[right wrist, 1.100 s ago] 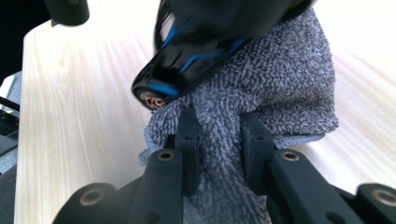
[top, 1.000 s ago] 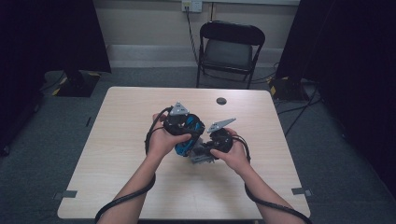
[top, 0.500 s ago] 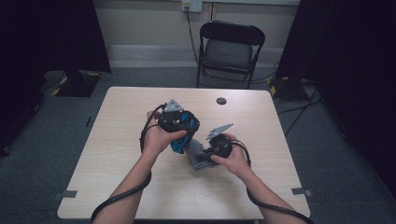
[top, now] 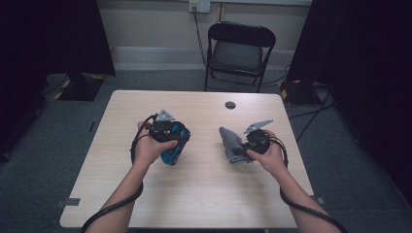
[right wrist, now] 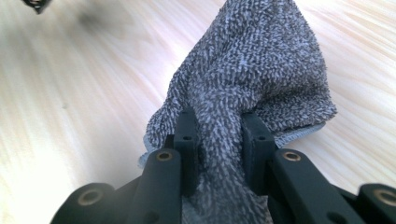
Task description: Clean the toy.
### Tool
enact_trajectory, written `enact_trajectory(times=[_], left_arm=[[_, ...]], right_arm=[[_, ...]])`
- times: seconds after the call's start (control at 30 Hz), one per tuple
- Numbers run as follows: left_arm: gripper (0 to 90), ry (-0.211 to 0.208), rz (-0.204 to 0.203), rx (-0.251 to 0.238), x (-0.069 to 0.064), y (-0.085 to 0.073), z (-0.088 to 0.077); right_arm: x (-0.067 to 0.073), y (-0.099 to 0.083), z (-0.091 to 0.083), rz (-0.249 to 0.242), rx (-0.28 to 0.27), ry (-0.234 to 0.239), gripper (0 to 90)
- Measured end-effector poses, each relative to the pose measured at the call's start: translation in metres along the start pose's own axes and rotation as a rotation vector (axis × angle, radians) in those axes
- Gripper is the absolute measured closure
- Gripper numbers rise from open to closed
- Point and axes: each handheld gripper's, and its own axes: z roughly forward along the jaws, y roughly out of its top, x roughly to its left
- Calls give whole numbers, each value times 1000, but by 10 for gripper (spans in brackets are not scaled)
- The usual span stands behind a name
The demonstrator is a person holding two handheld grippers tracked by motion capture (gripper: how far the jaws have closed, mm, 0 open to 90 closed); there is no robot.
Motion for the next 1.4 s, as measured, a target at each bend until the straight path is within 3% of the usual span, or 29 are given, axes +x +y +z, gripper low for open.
enact_trajectory(times=[0.37,0.43,0.77,0.9,1.07,1.1,1.23,1.4], left_arm=[[254,31,-22,72,16,-17,19],[253,30,-40,76,17,-19,25],[252,57,-74,143,24,-26,54],[252,86,-54,200,26,-31,67],[250,113,-37,236,23,-35,77],[249,125,-43,234,22,-36,80],[223,107,-44,224,23,-38,82],[188,99,-51,179,22,-27,67]], right_arm=[[-21,-12,-4,43,30,-75,712],[-24,-16,-2,53,38,-93,705],[-35,-27,4,102,18,-122,638],[-38,-30,4,117,12,-139,553],[-40,-33,3,137,-15,-152,395],[-40,-34,3,135,-14,-157,379],[-40,-35,-1,132,-45,-161,301],[-36,-32,-11,125,-71,-178,255]])
